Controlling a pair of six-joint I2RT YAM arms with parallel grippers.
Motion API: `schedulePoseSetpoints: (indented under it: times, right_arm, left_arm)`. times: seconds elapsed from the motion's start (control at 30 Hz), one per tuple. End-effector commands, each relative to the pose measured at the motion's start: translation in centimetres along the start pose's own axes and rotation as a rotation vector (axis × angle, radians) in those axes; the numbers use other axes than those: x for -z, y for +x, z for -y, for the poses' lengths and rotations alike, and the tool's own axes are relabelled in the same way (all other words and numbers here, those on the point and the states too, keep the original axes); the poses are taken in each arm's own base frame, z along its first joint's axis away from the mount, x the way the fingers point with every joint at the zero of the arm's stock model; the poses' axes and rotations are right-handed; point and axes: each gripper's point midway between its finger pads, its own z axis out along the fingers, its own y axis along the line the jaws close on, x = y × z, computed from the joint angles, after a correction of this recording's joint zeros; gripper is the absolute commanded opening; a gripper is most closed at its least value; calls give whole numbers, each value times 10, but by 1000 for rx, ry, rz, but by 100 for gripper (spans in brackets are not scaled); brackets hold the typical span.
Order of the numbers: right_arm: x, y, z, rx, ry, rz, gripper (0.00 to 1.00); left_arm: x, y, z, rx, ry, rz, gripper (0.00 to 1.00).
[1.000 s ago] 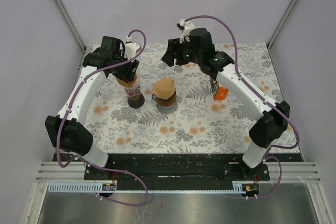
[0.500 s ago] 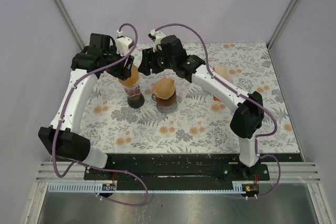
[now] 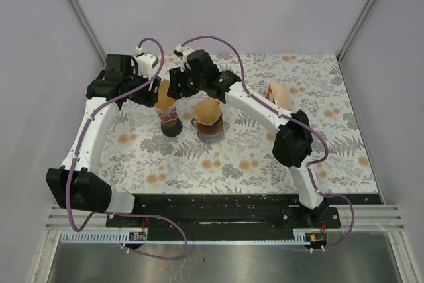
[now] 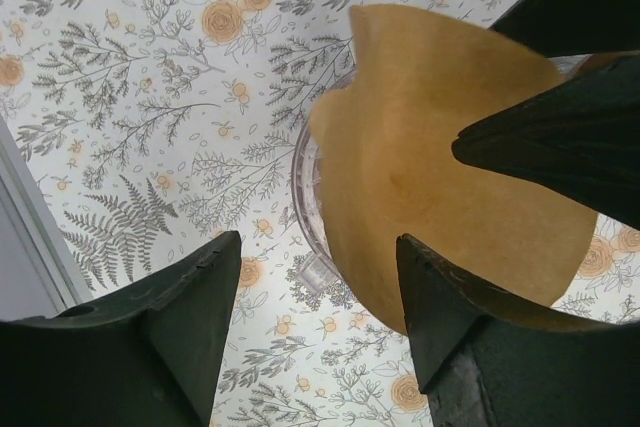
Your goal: Place the coffee filter in the dripper
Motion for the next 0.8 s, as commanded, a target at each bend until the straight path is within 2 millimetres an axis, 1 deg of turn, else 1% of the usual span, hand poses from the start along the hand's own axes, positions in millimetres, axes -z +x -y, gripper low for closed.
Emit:
schedulePoseSetpoints:
  times: [0.0, 0.13, 0.4, 0.57, 0.77]
  right_arm:
    - [3, -13, -4, 37, 28, 29, 60]
    - [-2, -4, 3, 39, 50, 3, 60]
    - [-11, 7, 6, 47, 44, -37, 60]
    - [-17, 14, 9, 46, 43, -61, 60]
    - [-21, 15, 12, 50, 54, -70, 60]
  left_arm:
    - [-6, -11, -13, 15, -48, 64, 66]
    - [-14, -2, -11, 19, -34, 43, 66]
    - [-29, 20, -15, 35, -32, -13, 66]
    - [-35, 27, -16, 40, -29, -27, 66]
    - [-43, 35, -21, 44, -37, -52, 65]
